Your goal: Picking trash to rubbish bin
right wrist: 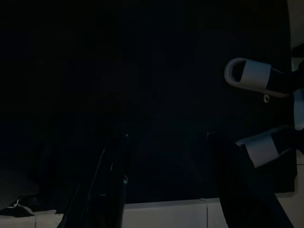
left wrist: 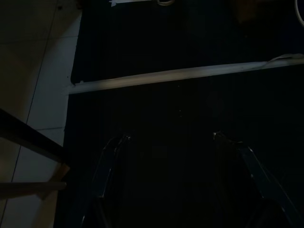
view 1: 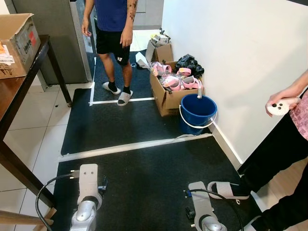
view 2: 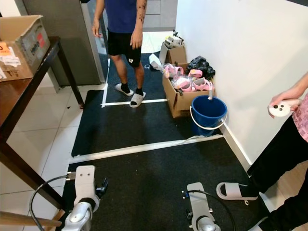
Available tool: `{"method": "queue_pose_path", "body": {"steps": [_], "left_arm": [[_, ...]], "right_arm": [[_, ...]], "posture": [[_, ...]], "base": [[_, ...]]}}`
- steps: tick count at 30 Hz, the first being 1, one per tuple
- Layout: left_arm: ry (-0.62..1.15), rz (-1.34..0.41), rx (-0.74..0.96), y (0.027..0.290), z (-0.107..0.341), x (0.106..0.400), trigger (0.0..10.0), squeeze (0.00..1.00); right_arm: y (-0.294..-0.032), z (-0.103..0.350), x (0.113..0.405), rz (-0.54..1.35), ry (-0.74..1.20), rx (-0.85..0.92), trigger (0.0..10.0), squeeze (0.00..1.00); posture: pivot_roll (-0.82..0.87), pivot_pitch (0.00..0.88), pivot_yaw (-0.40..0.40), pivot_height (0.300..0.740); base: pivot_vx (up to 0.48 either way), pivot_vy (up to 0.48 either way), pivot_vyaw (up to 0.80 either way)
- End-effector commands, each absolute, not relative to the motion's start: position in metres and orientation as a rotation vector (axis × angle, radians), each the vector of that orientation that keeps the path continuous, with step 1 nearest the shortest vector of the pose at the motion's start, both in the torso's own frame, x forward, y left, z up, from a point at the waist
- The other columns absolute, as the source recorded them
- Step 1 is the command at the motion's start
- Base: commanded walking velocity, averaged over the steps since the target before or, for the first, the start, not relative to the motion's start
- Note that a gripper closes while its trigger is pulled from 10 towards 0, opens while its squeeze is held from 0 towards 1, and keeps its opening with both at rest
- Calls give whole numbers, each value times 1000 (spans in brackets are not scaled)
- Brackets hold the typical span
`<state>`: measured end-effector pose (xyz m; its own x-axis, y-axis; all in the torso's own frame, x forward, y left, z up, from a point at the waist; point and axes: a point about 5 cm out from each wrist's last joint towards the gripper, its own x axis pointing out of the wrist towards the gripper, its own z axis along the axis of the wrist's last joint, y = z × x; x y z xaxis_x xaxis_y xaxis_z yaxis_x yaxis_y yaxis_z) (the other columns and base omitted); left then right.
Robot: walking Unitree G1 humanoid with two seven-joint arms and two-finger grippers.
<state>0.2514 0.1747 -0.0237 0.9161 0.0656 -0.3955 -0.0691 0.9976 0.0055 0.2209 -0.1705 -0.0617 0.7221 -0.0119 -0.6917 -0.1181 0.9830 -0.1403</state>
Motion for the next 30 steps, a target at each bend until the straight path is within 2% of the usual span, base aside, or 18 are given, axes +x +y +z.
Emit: {"method": "queue_pose_path", "body": {"steps": [1, 19, 29, 30], "left_arm": [[422, 54, 15, 176, -26, 248, 10000, 0], [476, 26, 86, 182, -28, 253, 10000, 0], [464, 8, 54, 184, -32, 243, 10000, 0], [445, -6, 30, 182, -30, 244, 10000, 0]], "right_arm": [[-170, -65, 216, 55, 778, -171, 10000, 0], [-176, -60, 225, 30, 769, -174, 10000, 0], [-178, -62, 220, 23, 775, -173, 10000, 0], [-177, -63, 218, 14, 787, -128, 10000, 0]], "posture": [[9, 66, -2, 740], [-12, 23, 2, 740], [-8, 28, -3, 740], [-8, 27, -5, 740]], "base": [[0, 0, 0], [0, 0, 0], [0, 0, 0], [0, 0, 0]]}}
